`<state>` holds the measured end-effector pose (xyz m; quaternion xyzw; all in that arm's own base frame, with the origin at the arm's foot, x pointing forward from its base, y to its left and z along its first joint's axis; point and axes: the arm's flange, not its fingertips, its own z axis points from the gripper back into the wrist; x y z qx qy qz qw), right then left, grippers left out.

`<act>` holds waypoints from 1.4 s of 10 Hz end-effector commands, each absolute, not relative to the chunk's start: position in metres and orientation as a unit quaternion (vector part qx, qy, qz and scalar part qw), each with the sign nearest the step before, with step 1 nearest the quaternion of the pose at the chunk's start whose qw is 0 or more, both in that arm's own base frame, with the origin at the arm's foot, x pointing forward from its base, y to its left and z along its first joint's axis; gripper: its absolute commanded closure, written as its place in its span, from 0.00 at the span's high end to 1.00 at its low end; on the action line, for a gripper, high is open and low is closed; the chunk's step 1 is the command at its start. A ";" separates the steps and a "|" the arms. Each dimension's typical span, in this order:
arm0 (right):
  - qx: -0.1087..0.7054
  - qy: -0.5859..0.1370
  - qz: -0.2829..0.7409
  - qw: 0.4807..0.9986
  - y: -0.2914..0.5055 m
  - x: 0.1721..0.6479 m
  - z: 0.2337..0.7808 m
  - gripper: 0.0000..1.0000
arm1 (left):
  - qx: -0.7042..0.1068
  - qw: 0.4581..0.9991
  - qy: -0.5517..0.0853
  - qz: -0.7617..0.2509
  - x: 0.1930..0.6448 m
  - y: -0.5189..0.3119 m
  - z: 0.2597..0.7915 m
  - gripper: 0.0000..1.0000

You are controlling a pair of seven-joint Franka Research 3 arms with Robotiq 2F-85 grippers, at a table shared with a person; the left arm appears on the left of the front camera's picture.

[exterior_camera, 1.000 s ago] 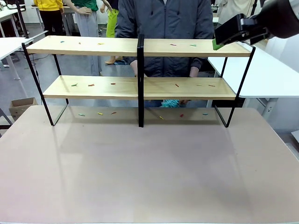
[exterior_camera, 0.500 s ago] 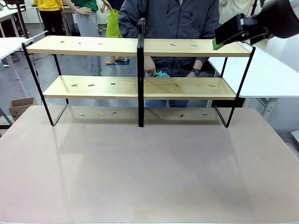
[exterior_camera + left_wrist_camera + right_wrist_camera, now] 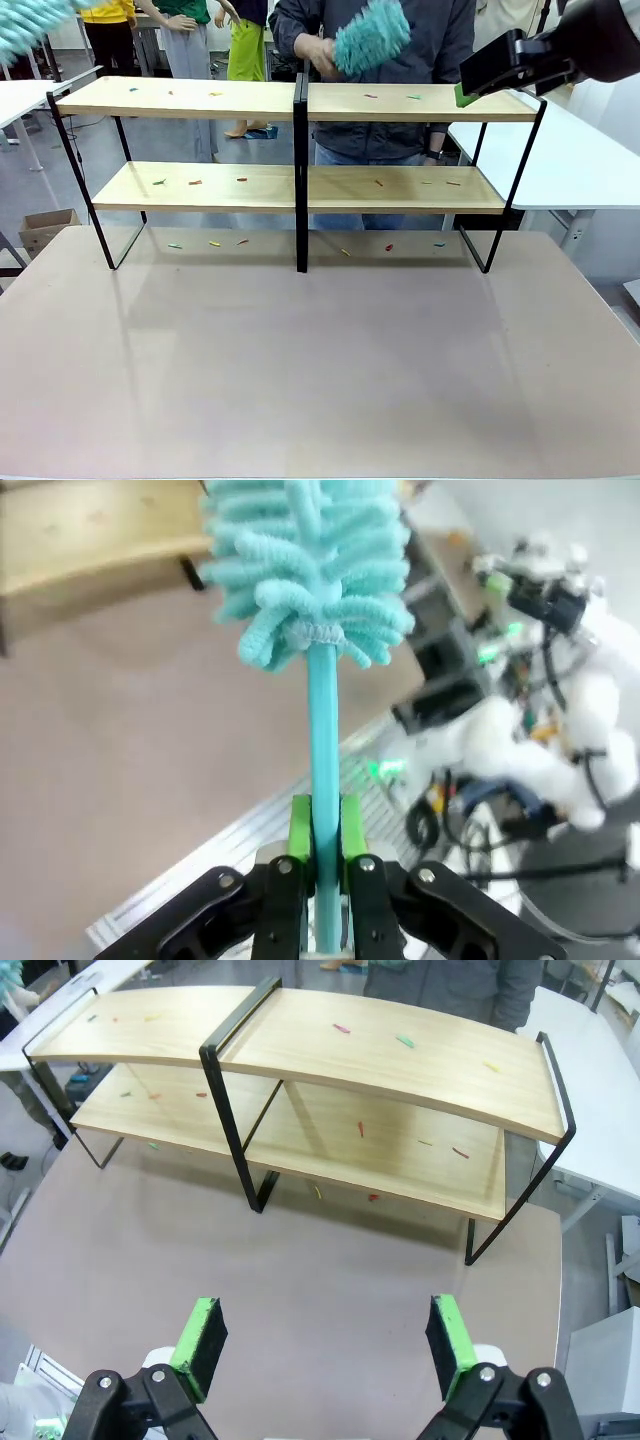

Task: Clean the shelves.
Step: Clean a randomly selected level of the Shelf with the Duster.

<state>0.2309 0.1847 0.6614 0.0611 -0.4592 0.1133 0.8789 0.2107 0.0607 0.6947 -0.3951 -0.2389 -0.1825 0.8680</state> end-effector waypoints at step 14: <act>0.064 -0.458 0.112 0.879 0.184 0.231 0.661 1.00 | -0.329 0.910 -0.121 -0.223 0.144 0.137 0.613 0.13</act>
